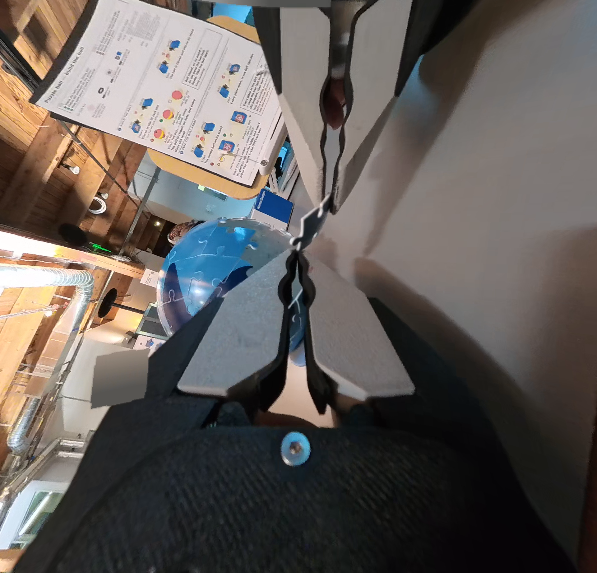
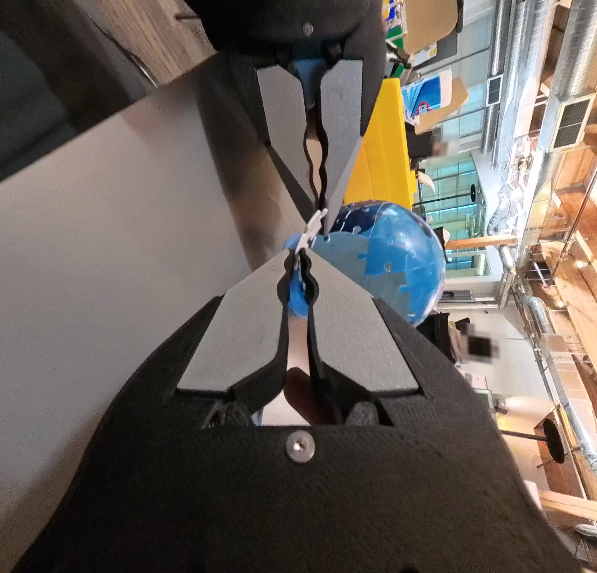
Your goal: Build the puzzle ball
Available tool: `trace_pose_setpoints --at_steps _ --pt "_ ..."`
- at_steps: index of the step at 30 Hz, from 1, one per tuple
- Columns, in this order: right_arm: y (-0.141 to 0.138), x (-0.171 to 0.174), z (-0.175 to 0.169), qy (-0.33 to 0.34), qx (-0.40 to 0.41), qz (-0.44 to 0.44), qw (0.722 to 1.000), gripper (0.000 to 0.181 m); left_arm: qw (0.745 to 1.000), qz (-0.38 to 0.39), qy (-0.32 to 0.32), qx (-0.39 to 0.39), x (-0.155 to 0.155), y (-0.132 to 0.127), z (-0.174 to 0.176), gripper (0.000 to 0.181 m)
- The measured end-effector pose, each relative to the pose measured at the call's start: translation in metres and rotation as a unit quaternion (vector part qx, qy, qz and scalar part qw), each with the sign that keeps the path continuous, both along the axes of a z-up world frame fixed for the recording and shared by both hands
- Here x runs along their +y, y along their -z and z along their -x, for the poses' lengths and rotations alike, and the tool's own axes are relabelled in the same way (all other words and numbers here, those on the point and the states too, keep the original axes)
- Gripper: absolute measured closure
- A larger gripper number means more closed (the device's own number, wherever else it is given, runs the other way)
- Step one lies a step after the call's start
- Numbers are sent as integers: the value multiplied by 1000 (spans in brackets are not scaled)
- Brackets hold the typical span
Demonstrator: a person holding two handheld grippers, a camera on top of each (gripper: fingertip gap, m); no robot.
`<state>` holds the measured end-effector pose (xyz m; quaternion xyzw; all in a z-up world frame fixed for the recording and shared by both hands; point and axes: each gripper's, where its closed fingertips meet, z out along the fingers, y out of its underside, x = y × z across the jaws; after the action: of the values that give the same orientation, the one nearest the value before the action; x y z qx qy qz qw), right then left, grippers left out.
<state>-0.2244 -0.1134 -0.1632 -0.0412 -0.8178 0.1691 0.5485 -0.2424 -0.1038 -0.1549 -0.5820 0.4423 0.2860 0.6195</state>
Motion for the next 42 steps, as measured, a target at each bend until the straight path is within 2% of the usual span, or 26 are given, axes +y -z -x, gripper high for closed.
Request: trace_pose_setpoints --at_steps 6,14,24,30,31,32,35,39,42 --pt "11 20 11 33 -7 -20 999 181 999 10 10 41 0 11 -10 181" --pt "10 20 15 39 28 -57 997 181 999 0 18 36 -1 8 -15 181" --pt "12 16 18 32 30 -48 998 181 999 -17 24 28 -1 4 -20 172" --pt "11 14 18 30 27 -38 998 181 998 -22 27 44 0 7 -25 179" --pt "11 13 18 28 28 -36 999 181 999 -21 26 43 0 7 -25 178" --pt "9 11 17 22 32 -32 999 181 999 -12 22 46 2 10 -23 164" --pt "4 5 14 12 36 -13 999 181 998 -4 3 61 6 15 -19 156" --pt "8 3 13 7 25 -15 1000 181 998 -7 3 58 5 13 -18 168" --pt "10 3 13 9 21 -15 1000 181 998 0 2 65 4 15 -18 168"
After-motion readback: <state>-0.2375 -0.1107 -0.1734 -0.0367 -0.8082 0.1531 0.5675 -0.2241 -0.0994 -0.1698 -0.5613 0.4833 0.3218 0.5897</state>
